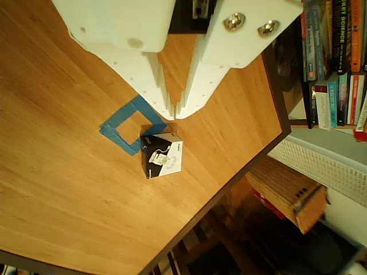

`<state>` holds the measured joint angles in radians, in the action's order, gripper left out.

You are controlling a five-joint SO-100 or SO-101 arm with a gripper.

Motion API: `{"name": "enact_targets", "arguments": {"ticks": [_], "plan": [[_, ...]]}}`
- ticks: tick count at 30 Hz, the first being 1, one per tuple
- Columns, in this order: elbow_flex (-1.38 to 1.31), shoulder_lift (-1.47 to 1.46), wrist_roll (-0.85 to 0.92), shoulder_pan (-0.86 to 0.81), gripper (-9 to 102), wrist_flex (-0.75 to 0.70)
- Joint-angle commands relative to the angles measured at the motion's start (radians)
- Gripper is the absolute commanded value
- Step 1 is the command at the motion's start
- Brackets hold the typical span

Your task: Push the box on top of the target

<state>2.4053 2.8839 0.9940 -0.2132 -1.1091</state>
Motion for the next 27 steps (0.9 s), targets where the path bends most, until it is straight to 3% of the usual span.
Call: {"name": "enact_targets", "arguments": {"ticks": [1, 12, 20, 27], "plan": [[-0.166, -0.221, -0.009, 0.020, 0, 0.055], [-0.456, -0.828, -0.025, 0.041, 0, 0.436], [-0.669, -1.149, 0.023, -0.012, 0, 0.517], [-0.723, -1.302, 0.046, -0.032, 0, 0.672]]}}
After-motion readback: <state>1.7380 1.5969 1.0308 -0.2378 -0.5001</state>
